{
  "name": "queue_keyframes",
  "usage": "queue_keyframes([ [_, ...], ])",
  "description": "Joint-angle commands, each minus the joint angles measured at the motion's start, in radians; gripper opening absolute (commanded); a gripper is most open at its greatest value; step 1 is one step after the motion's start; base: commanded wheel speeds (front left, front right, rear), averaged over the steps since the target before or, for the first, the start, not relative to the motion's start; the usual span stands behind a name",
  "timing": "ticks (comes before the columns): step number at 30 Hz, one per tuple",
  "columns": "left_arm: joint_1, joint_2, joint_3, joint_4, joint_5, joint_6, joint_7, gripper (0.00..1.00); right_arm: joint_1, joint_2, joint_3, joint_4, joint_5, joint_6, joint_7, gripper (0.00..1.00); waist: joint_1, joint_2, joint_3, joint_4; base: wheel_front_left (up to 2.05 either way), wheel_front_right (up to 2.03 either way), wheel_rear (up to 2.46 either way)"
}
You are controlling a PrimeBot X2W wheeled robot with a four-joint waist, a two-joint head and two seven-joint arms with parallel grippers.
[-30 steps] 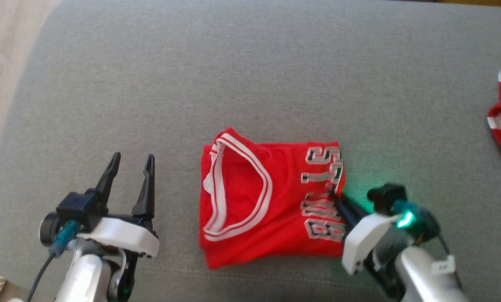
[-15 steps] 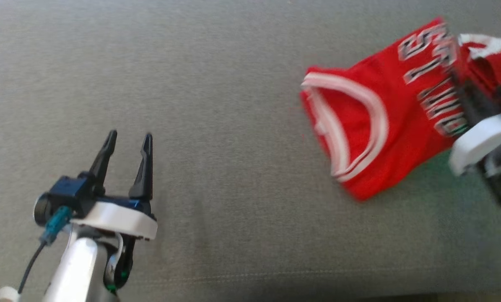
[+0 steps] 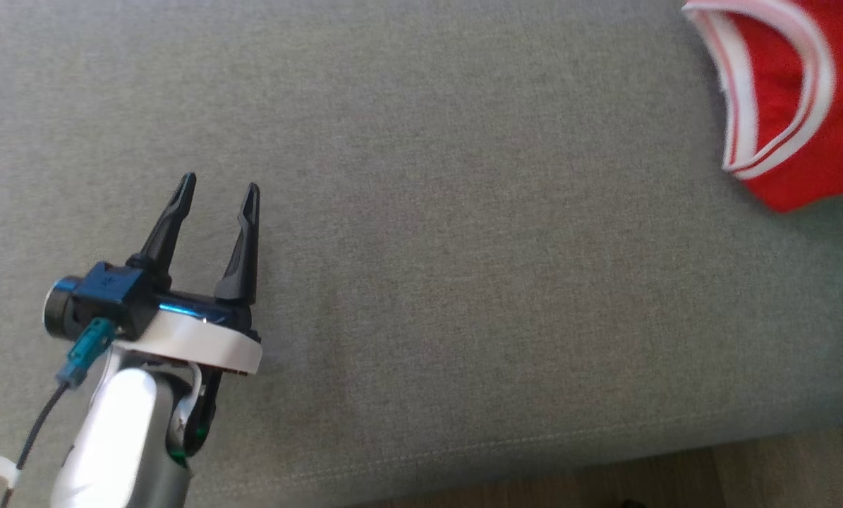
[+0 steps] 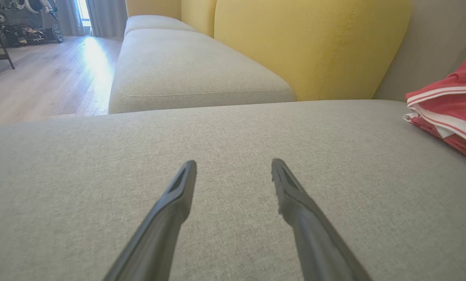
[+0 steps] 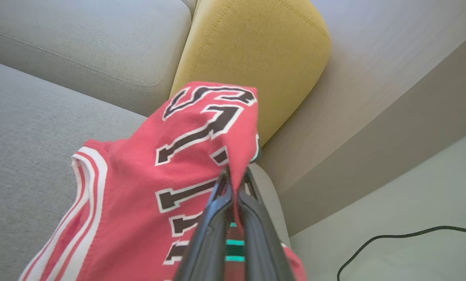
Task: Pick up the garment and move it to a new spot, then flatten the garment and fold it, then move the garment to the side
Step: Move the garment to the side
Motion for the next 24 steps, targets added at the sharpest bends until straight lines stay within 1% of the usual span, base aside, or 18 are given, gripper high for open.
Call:
queue_keyframes([
  [1, -0.034, 0.028, 0.032, -0.038, 0.009, -0.003, 0.001, 1.0, -0.019, -0.051, -0.011, -0.021, 0.009, 0.003, 0.001, 0.0, -0.0001, 0.0, 0.017, -0.012, 0.0, 0.0, 0.0],
  [5, -0.047, 0.037, 0.026, -0.047, 0.012, -0.007, 0.007, 1.0, -0.038, -0.092, -0.025, 0.011, 0.014, 0.003, -0.014, 0.0, -0.0001, 0.0, 0.045, -0.021, 0.0, 0.0, 0.0],
  [8, -0.055, 0.043, 0.022, -0.049, 0.013, -0.009, 0.01, 1.0, -0.051, -0.109, -0.037, 0.036, 0.001, 0.003, -0.038, 0.0, -0.0001, 0.0, 0.061, -0.028, 0.0, 0.0, 0.0],
  [10, -0.057, 0.047, 0.02, -0.052, 0.013, -0.01, 0.012, 1.0, -0.056, -0.109, -0.04, 0.046, 0.004, 0.003, -0.06, 0.0, -0.0001, 0.0, 0.07, -0.032, 0.0, 0.0, 0.0],
  [12, -0.061, 0.05, 0.019, -0.053, 0.014, -0.01, 0.013, 1.0, -0.061, -0.118, -0.028, 0.052, -0.017, 0.003, -0.067, 0.0, -0.0001, 0.0, 0.078, -0.037, 0.0, 0.0, 0.0],
  [16, -0.07, 0.055, 0.013, -0.055, 0.014, -0.012, 0.016, 1.0, -0.078, -0.108, -0.034, 0.076, -0.031, 0.003, -0.091, 0.0, -0.0001, 0.0, 0.09, -0.042, 0.0, 0.0, 0.0],
  [17, -0.072, 0.057, 0.013, -0.055, 0.014, -0.012, 0.017, 1.0, -0.082, -0.103, -0.037, 0.083, -0.037, 0.003, -0.095, 0.04, -0.0001, 0.0, 0.092, -0.044, 0.0, 0.0, 0.0],
  [18, -0.073, 0.059, 0.012, -0.056, 0.014, -0.012, 0.017, 1.0, -0.087, -0.094, -0.039, 0.085, -0.037, 0.003, -0.108, 0.19, -0.0001, 0.0, 0.094, -0.045, 0.0, 0.0, 0.0],
  [19, -0.074, 0.06, 0.012, -0.056, 0.013, -0.012, 0.017, 1.0, -0.091, -0.086, -0.04, 0.089, -0.04, 0.003, -0.114, 0.43, -0.0001, 0.0, 0.095, -0.047, 0.0, 0.0, 0.0],
  [20, -0.074, 0.062, 0.012, -0.057, 0.013, -0.011, 0.018, 1.0, -0.095, -0.079, -0.044, 0.096, -0.047, 0.003, -0.114, 1.0, -0.0001, 0.0, 0.097, -0.049, 0.0, 0.0, 0.0],
  [24, -0.076, 0.069, 0.011, -0.059, 0.011, -0.011, 0.021, 1.0, -0.107, -0.05, -0.07, 0.117, -0.064, 0.003, -0.115, 1.0, -0.0001, 0.0, 0.099, -0.052, 0.0, 0.0, 0.0],
])
